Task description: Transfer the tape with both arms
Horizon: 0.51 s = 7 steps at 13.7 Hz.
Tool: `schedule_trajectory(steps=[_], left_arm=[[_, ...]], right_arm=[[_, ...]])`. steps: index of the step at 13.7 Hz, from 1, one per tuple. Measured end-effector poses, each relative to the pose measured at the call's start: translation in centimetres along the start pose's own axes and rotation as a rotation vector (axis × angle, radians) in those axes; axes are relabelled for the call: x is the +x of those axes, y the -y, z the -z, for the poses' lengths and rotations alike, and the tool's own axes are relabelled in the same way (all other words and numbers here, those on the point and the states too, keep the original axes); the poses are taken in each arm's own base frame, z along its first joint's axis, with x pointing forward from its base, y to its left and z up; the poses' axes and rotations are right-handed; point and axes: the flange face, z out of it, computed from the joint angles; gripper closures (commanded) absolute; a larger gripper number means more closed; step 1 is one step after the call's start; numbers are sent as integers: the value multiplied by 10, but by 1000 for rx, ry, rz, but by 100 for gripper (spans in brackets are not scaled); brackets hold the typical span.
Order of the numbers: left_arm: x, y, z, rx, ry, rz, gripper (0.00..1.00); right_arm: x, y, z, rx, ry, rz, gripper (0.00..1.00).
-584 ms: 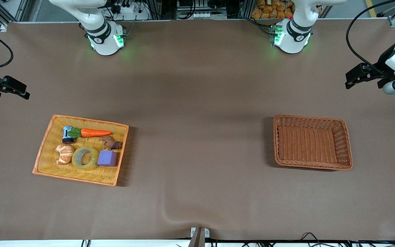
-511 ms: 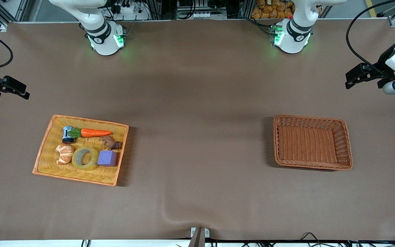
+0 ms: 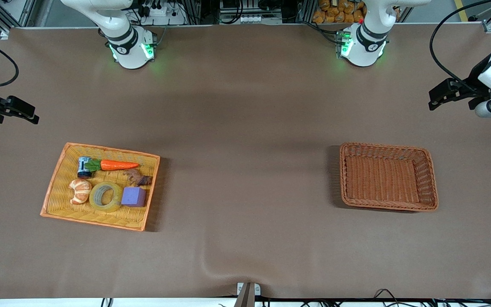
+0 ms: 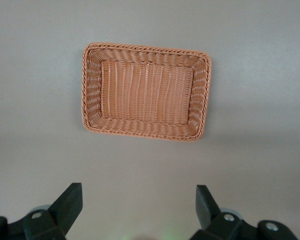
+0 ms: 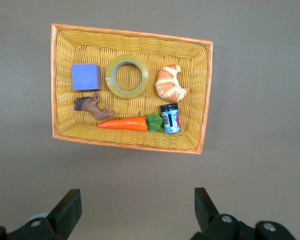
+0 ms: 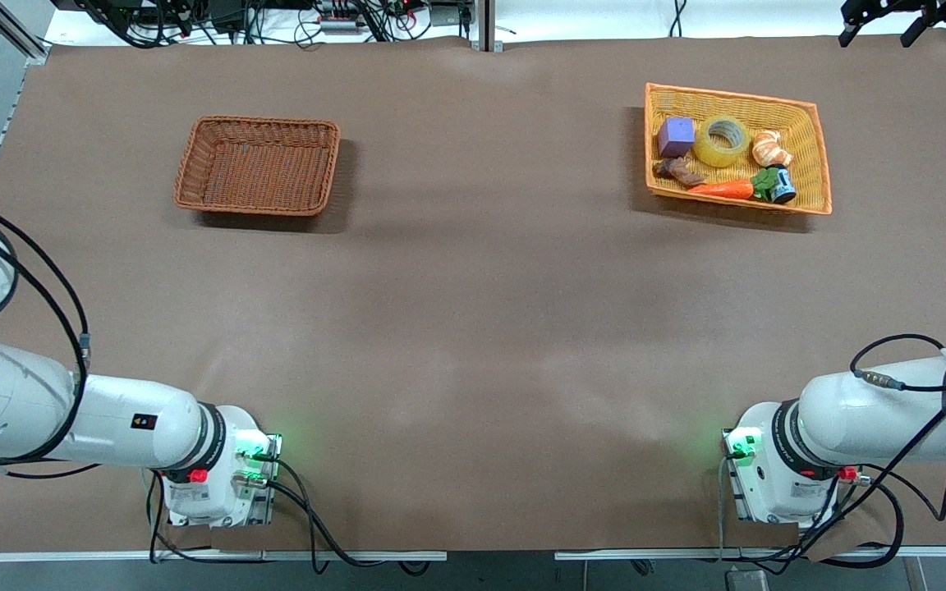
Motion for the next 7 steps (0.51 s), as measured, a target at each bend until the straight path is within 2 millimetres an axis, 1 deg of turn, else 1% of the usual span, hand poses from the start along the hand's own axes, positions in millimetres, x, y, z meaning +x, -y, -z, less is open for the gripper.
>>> schedule_trajectory(steps=[1,2,4,7], left_arm=[[0,-1,0,0,2,-1,0],[0,-1,-1,1,5,-2,0],[0,-1,-3,1,10,-3,0],[1,-2,-5,2,18,-3,0]], right_arm=[[5,4,-12,-1,-11,7,0],[11,9,-30,-3,-17,17,0],[23,18,-79,-4,14,33,0],[51,24,-147,-10,20,44,0]])
